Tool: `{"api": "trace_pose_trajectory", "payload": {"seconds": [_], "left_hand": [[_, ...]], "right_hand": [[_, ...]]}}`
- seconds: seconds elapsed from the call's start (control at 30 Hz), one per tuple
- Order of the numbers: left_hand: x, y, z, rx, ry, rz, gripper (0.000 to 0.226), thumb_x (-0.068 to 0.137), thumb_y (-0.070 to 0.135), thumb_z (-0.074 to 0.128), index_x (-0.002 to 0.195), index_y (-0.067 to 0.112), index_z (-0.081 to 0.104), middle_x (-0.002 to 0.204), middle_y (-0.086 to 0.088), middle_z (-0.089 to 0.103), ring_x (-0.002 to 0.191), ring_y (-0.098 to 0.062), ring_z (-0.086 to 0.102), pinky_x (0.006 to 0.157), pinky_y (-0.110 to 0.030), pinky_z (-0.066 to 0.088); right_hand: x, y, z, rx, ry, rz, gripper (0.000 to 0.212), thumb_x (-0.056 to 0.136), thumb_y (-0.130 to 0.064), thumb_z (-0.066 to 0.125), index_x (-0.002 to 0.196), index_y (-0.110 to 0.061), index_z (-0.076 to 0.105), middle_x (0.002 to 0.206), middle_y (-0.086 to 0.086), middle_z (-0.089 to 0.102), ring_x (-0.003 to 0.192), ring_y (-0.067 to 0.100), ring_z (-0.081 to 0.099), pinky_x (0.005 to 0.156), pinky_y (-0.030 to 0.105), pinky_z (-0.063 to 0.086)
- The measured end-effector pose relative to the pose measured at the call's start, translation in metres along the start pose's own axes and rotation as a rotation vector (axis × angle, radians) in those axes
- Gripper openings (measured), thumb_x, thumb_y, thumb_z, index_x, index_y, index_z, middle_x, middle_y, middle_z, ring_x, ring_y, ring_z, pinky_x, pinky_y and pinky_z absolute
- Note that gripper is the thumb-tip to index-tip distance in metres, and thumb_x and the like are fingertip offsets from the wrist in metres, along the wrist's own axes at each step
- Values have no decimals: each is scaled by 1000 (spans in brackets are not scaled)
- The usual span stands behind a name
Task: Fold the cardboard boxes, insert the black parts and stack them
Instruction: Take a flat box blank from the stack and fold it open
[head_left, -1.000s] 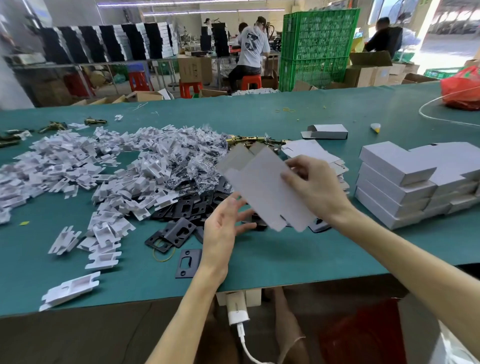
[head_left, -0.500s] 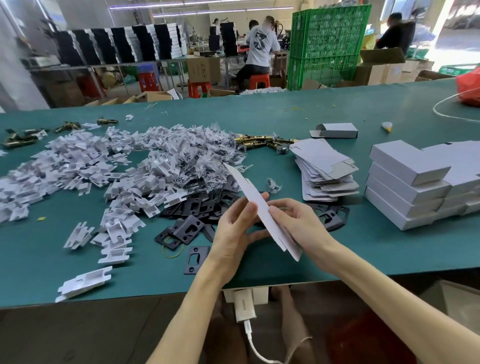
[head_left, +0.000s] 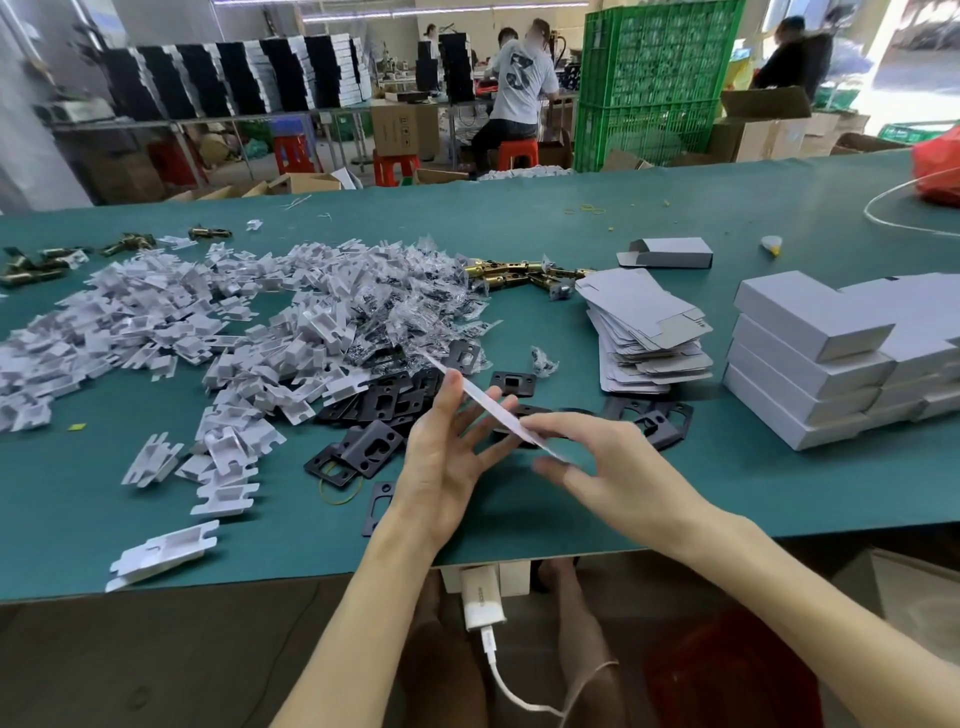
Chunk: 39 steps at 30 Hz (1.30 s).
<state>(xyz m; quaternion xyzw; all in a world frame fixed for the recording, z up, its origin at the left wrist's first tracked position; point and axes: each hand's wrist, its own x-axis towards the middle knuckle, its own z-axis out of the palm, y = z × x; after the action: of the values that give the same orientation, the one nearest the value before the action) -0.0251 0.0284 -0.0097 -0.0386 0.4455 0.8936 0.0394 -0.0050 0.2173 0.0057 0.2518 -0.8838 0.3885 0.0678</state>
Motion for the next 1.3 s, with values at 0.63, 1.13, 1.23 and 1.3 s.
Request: {"api": "trace_pose_trajectory", "payload": {"seconds": [0.63,1.13,1.23,1.3], "left_hand": [[-3,-6,5,159,-33,-10,59,94,46,64,127,-2,54,125,-33,66,107,-34,70,89,-40,61],[6,-18,-9,275,73,159,41,86,19,80,121,3,67,111,-16,78,100,-35,75,77,-43,64],[7,-24,-8,327,38,168,25,97,20,69,117,4,70,110,-16,78,96,-31,76,78,-42,64],[8,-25,-9,360,58,159,25,104,25,61,114,4,72,108,-15,78,95,-29,75,81,-45,62]], "right_hand": [[3,-21,0,-515,197,-139,23,97,-19,66,118,-14,62,95,3,70,67,39,63,55,44,52],[17,-12,0,272,61,335,30,95,-47,64,111,-22,65,90,-11,77,85,2,71,80,37,60],[19,-2,5,323,106,391,13,98,-22,65,103,-11,72,91,4,78,87,22,74,79,46,60],[17,5,9,394,148,427,11,98,-18,66,101,-12,75,89,5,79,88,25,75,78,43,58]]}}
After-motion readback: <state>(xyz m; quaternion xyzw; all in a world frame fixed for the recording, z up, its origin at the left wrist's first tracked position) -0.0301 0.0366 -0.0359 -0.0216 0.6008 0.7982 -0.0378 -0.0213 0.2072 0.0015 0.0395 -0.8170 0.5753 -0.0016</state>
